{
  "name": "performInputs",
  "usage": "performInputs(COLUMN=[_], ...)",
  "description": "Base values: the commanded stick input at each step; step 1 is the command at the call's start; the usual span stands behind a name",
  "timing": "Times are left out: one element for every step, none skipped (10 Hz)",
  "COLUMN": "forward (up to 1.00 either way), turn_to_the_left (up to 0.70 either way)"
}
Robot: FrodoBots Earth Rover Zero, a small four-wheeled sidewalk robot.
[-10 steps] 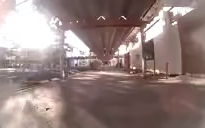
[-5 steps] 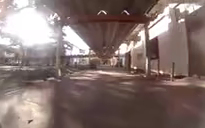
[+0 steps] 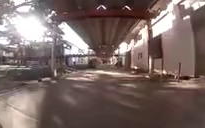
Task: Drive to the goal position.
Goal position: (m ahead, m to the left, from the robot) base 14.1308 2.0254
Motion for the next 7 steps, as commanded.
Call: performInputs(forward=[0.70, 0.70, 0.70, 0.70, 0.70, 0.70, 0.70], turn_to_the_left=[0.00, 0.00, 0.00, 0.00, 0.00, 0.00, 0.00])
